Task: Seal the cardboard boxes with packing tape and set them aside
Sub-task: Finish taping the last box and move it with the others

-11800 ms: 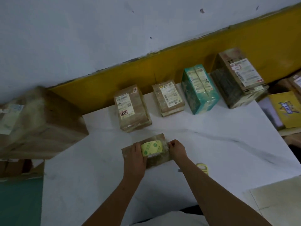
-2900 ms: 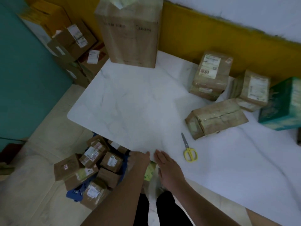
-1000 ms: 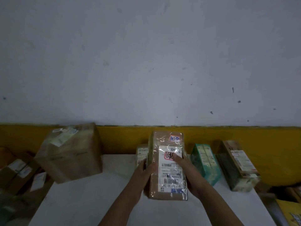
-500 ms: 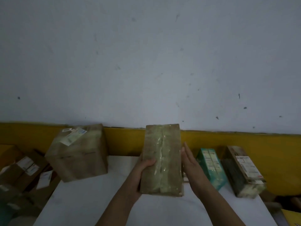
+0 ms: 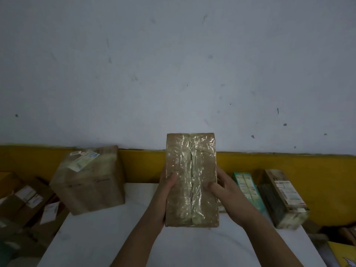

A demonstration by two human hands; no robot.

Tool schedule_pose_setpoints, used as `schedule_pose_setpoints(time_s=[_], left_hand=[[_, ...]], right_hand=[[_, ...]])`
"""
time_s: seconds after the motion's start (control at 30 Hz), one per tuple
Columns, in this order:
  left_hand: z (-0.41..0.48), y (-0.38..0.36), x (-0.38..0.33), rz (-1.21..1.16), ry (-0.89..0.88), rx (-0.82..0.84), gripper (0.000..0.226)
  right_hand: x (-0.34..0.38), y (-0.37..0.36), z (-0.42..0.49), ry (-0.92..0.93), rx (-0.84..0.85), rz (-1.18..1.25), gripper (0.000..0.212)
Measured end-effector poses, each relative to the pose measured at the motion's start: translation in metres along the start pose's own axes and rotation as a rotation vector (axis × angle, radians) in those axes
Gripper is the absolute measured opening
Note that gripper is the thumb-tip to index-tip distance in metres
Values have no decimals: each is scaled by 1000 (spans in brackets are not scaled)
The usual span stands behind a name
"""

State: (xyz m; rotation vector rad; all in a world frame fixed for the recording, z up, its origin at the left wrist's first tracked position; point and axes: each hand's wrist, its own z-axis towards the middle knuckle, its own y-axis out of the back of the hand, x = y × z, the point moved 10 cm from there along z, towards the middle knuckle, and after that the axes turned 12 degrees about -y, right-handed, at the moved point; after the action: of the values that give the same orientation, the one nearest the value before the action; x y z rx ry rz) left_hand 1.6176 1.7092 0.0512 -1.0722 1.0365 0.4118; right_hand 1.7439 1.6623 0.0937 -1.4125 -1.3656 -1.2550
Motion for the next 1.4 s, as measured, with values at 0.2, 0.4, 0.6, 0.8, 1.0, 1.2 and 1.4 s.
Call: schedule_pose_setpoints(time_s=[0.2,0.4,0.6,0.8,1.0,1.2,1.4], left_hand=[[4,0,-7,-42,-61,28,71],[3,12,2,173,-44,-11,64],[-9,96,93,712,221,-233,70],[-53,101,207,669,464,-227,30],[-68,95,295,700,521,-130,21],[-100,140,303,848,481,-304,24],[-250,274,234,1173,748,-1013,30]], right_hand=[[-2,4,-4,10,18,35,77],[-22,3,-1,-50,-25,71,35],[-141,11,22,-267,-243,-268,25],[-263,42,11,-483,-425,-335,22],[-349,69,1,-611,-374,-366,21],[-355,80,-4,-509,-425,-536,47],[-272,-18,-12,124,-342,-886,31]])
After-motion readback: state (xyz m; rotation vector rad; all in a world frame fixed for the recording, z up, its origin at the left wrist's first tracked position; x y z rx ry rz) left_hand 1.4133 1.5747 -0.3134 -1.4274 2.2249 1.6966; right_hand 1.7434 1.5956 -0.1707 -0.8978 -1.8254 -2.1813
